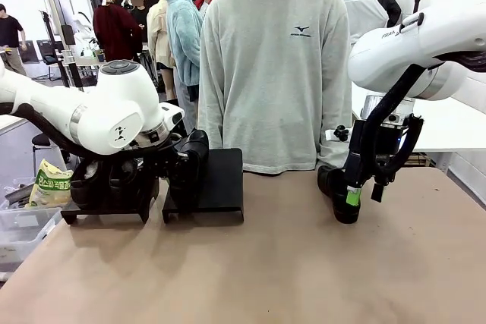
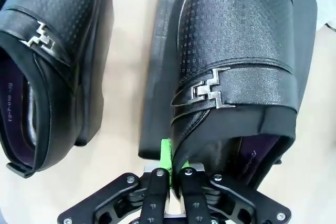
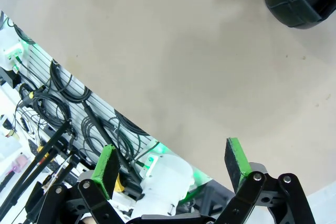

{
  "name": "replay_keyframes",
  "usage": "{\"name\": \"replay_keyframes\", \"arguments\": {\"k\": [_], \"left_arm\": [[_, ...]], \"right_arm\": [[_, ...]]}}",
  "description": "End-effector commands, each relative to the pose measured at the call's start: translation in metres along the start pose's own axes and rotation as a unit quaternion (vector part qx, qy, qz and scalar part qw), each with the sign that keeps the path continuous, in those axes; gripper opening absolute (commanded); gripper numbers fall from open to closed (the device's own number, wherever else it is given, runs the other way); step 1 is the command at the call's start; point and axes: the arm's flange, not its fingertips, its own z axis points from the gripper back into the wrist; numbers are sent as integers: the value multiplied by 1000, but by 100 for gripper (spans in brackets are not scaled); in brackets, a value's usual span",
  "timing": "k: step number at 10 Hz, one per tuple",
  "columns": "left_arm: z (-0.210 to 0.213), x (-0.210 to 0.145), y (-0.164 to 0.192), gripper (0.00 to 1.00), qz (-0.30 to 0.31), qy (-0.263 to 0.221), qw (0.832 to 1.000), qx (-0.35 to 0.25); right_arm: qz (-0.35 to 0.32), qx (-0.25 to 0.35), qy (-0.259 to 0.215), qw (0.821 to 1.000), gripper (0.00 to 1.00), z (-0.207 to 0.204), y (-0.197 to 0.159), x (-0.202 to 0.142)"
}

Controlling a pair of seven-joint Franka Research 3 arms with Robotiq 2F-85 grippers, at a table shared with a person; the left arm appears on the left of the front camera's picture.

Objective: Organize the shoes by placing them on the stand.
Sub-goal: Place the Shoe from the middle of the table onto the Shoes Stand.

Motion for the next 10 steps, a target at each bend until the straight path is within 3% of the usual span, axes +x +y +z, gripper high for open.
{"name": "replay_keyframes", "arguments": {"k": [1, 10], "left_arm": [[-2, 6, -5, 0, 5, -4, 1000, 3], [-8, 16, -3, 0, 15, 10, 1000, 11]], "right_arm": [[0, -3, 5, 1000, 100, 1, 1, -1], [0, -3, 5, 1000, 100, 1, 1, -1]]}}
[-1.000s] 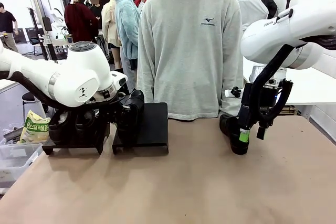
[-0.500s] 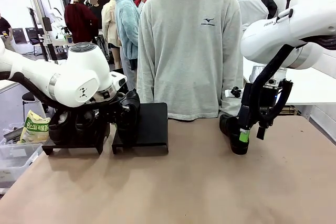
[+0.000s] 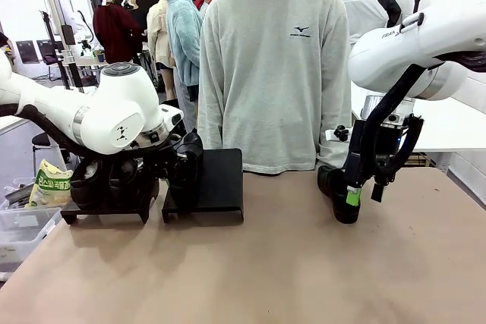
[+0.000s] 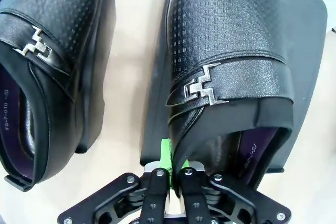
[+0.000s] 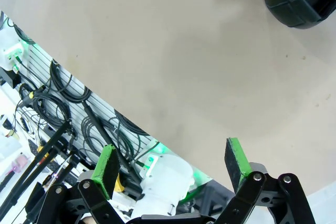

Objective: Organize the shoes by placing them on the stand.
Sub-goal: Place the Shoe from the middle of the table onto the Shoes Stand.

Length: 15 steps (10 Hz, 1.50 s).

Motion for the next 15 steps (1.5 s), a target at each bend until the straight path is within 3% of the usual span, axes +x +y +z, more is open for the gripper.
{"name": "replay_keyframes", "arguments": {"k": [1, 6, 9, 10, 11, 15], "left_arm": [[4, 7, -8, 2, 3, -1, 1000, 10], [4, 8, -8, 100, -4, -4, 1000, 19], [25, -5, -5, 100, -8, -27, 1000, 5], [38, -18, -2, 100, -9, -15, 1000, 1], [13, 4, -5, 100, -7, -7, 1000, 2], [13, 4, -5, 100, -7, -7, 1000, 2]], "right_arm": [[0, -3, 5, 1000, 100, 1, 1, -1], [0, -3, 5, 1000, 100, 1, 1, -1], [0, -3, 5, 1000, 100, 1, 1, -1], [0, -3, 5, 1000, 100, 1, 1, -1], [0, -3, 5, 1000, 100, 1, 1, -1], [0, -3, 5, 1000, 100, 1, 1, -1]]}}
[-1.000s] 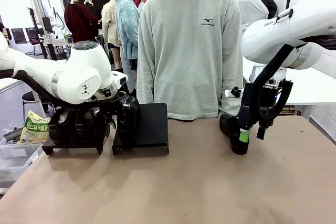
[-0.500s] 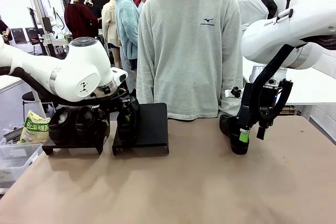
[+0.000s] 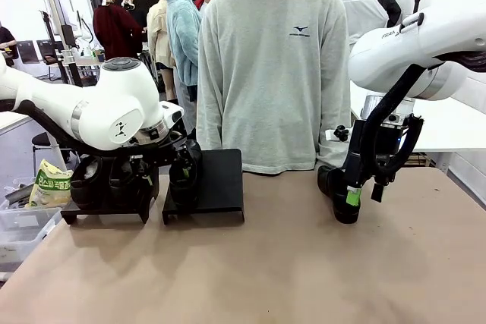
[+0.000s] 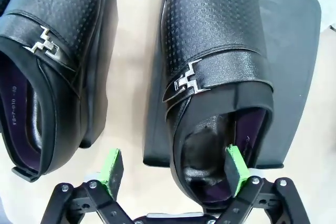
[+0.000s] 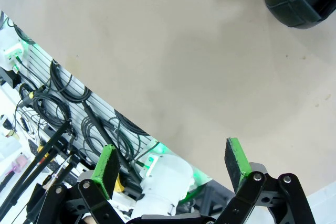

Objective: Organize the shoes by placing them on the stand.
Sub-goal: Pick up one Shoe and place it in the middle of the table.

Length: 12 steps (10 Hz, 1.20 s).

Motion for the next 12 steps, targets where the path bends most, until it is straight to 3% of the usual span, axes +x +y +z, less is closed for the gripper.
{"name": "replay_keyframes", "arguments": {"k": [1, 7, 9, 12], "left_arm": [[2, 6, -3, 100, 0, -4, 1000, -3], [2, 2, -1, 100, 1, -3, 1000, -2], [43, -44, -33, 100, -77, -44, 995, -42], [82, -96, -70, 100, -121, 26, 988, -97]], "right_arm": [[0, -3, 5, 1000, 100, 1, 1, -1], [0, -3, 5, 1000, 100, 1, 1, -1], [0, -3, 5, 1000, 100, 1, 1, -1], [0, -3, 5, 1000, 100, 1, 1, -1]]}}
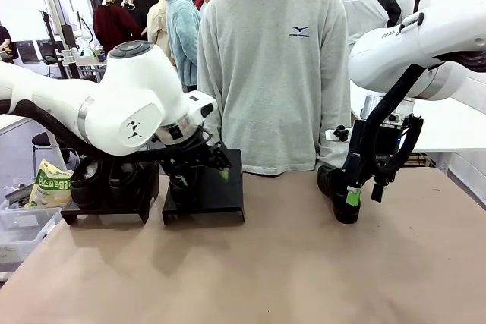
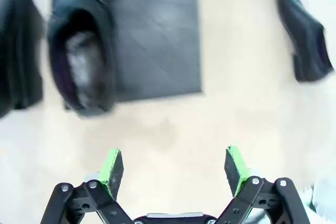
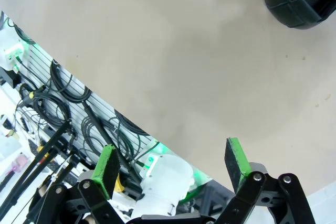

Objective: Organize the shoes by placing them on the stand.
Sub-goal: Pick up one Shoe and place it in the middle of the table.

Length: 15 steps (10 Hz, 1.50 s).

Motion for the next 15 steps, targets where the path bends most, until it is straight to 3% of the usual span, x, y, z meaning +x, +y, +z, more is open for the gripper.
{"name": "replay_keyframes", "arguments": {"k": [1, 3, 6, 7, 8, 9, 10, 12, 15], "left_arm": [[19, -16, 2, 100, -10, 62, 998, -19], [32, -40, -13, 100, -39, 159, 984, -63], [50, -55, -22, 100, -69, 169, 979, -87], [47, -53, -21, 100, -62, 151, 983, -85], [46, -45, -19, 100, -35, 110, 991, -74], [50, -57, -30, 100, -63, 166, 981, -83], [50, -57, -30, 100, -63, 166, 981, -83], [50, -57, -30, 100, -63, 166, 981, -83], [50, -57, -30, 100, -63, 166, 981, -83]], "right_arm": [[0, -3, 5, 1000, 100, 1, 0, -1], [0, -3, 5, 1000, 100, 1, 0, -1], [0, -3, 5, 1000, 100, 1, 0, -1], [0, 0, 0, 1000, 100, 0, 0, 0], [4, -49, -4, 999, 100, 0, 22, 8], [-10, -80, -29, 996, 100, 11, 32, 14], [-27, -97, -51, 994, 100, 24, 35, 21], [-46, -130, -64, 988, 100, 36, 32, 60], [-96, -135, -85, 982, 100, 18, 10, 111]]}}
